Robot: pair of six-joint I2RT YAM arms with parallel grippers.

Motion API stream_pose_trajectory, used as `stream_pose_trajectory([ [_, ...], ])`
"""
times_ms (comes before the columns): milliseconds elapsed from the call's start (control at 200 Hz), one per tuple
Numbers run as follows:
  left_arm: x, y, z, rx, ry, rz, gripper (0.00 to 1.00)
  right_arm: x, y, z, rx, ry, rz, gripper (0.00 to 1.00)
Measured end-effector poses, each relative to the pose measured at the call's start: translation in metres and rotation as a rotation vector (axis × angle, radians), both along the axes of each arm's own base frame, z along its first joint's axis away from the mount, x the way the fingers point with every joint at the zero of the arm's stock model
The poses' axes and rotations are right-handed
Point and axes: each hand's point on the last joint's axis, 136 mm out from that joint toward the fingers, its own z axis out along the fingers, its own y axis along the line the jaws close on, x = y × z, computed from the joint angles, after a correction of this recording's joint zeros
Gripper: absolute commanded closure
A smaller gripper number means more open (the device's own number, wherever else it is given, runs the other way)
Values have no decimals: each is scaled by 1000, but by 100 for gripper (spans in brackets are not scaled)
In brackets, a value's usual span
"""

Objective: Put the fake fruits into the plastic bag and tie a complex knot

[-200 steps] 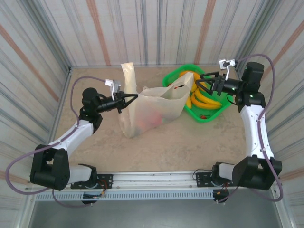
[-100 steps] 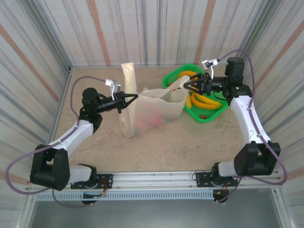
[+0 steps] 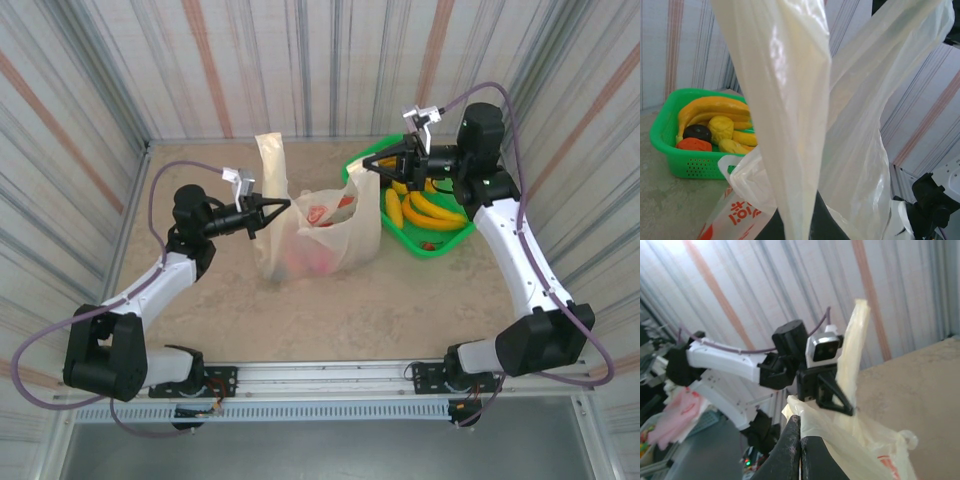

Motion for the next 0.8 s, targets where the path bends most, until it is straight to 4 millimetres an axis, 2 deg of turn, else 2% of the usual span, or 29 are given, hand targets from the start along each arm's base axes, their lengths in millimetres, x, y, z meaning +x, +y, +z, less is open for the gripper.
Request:
stream_pose_trajectory([
  [110,-3,1,2,3,-4,-3,100,14,-2,6,11,9,-97,96],
  [245,-4,3,4,5,-17,-4,100,18,-8,13,18,-2,-186,92],
  [381,-6,2,4,9,-26,-10,100,19,-14,3,13,17,-228,88],
  [436,-6,2,4,10,-28,-13,100,23,-19,-7,7,42,-247,83],
  [621,-5,6,4,16,-50,-13,100,34,-47,-44,-13,119,-308,55],
  [801,-2,13,4,17,-53,-3,100,25,-78,-51,-25,91,-358,34],
])
